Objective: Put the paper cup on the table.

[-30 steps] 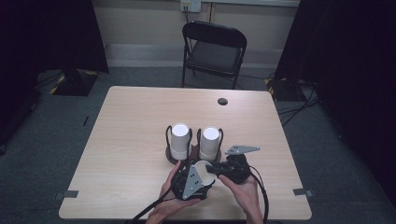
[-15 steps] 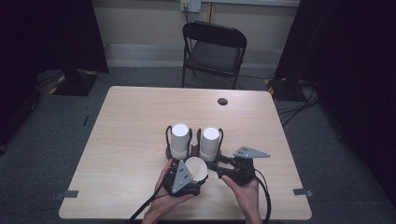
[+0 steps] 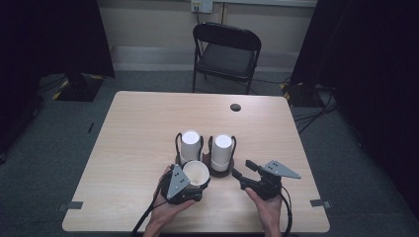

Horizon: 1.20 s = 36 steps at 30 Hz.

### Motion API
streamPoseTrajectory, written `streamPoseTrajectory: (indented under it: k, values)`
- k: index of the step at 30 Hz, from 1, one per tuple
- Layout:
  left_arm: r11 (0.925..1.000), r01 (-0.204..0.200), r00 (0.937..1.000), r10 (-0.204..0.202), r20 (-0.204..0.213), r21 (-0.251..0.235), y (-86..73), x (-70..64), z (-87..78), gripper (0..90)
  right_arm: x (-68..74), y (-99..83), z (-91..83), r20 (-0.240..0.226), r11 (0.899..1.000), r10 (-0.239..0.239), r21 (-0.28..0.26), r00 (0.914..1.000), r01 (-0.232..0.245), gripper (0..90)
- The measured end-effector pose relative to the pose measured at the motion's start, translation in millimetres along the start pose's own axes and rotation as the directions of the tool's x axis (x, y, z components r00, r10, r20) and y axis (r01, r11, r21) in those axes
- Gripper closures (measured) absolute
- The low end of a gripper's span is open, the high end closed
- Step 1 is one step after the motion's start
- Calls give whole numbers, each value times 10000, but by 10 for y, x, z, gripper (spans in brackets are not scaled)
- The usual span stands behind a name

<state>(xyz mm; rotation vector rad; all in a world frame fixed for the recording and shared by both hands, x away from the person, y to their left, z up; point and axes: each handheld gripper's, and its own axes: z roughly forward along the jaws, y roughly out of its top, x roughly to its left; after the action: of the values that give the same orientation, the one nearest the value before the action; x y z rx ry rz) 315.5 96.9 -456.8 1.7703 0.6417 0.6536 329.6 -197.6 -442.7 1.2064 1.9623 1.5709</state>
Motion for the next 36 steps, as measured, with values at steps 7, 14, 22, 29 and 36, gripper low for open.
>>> streamPoseTrajectory:
  k: [7,14,22,29,36]
  values:
    - [9997,256,9993,-257,-261,-39,-43,123,-87,219,-84,-72,-29,420,9980,244,-587,9988,-219,257]
    - [9975,705,9952,-706,-677,-35,-107,266,-173,219,-86,-157,-8,806,9986,-153,-490,9966,193,188]
    - [9936,1125,9878,-1132,-1073,-127,-175,454,-238,219,-182,-290,11,1587,9986,-37,-508,9873,119,152]
    - [9895,1438,9786,-1448,-1459,-177,-161,655,-281,219,-228,-376,33,2869,9979,-224,-512,9577,387,151]
    - [9870,1606,9705,-1579,-1821,-3,-216,770,-297,219,-258,-474,31,3651,9906,-423,-1061,9300,868,146]
